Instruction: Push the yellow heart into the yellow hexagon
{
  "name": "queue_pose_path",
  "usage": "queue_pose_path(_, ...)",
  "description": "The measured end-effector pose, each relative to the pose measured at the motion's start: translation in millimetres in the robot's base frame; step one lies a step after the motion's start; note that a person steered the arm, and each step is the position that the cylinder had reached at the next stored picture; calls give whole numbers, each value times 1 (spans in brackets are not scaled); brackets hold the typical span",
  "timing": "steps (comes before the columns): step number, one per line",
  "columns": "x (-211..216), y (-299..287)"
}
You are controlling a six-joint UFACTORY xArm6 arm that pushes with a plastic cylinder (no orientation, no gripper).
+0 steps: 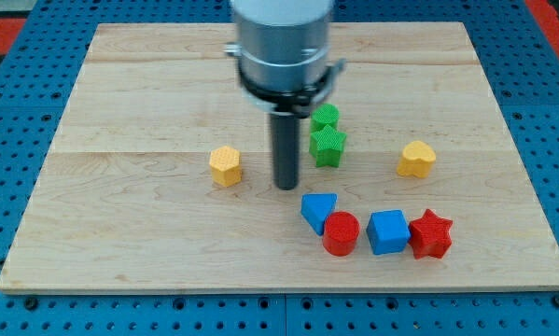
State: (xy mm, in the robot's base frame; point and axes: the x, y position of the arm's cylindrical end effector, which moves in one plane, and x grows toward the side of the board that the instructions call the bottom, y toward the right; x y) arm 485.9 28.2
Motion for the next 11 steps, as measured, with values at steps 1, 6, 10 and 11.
queue_pose_path(1, -31, 33)
queue_pose_path(6, 4, 76)
queue_pose_path(10, -16, 94)
queue_pose_path(11, -28, 76)
